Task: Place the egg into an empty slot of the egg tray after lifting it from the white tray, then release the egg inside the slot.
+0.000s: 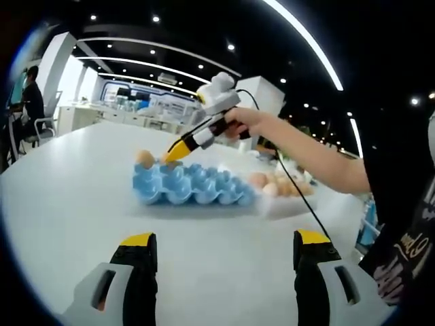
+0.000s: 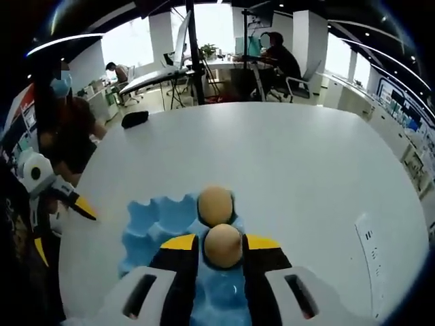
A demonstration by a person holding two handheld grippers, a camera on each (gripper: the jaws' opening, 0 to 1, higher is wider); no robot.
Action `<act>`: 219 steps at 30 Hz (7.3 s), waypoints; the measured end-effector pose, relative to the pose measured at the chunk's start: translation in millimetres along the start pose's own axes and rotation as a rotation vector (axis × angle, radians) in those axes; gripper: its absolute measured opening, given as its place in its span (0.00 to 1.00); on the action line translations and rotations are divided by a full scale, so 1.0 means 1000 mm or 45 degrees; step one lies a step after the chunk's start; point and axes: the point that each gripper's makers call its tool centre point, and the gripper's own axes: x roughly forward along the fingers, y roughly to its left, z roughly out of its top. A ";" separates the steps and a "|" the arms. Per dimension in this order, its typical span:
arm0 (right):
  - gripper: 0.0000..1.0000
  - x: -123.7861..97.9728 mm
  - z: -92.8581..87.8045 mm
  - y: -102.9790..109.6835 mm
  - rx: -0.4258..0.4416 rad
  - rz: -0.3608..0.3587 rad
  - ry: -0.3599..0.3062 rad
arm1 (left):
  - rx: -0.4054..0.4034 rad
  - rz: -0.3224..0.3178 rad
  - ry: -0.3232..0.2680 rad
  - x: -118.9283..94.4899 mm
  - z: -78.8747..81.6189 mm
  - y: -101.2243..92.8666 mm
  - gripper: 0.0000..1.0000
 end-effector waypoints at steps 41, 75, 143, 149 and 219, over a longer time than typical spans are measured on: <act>0.44 -0.094 -0.052 0.013 0.074 -0.136 -0.205 | 0.037 -0.085 0.055 0.023 -0.009 -0.031 0.84; 0.44 -0.157 -0.115 -0.008 0.167 -0.280 -0.240 | 0.063 -0.137 0.095 0.036 -0.016 -0.055 0.84; 0.31 -0.200 -0.240 -0.036 0.447 -0.373 0.059 | 0.106 -0.194 0.139 0.046 -0.017 -0.074 0.84; 0.29 -0.200 -0.243 -0.040 0.408 -0.392 0.155 | 0.116 -0.214 0.131 0.048 -0.015 -0.081 0.84; 0.28 -0.216 -0.206 -0.037 0.311 -0.525 -0.053 | 0.095 -0.199 0.111 0.039 -0.018 -0.074 0.84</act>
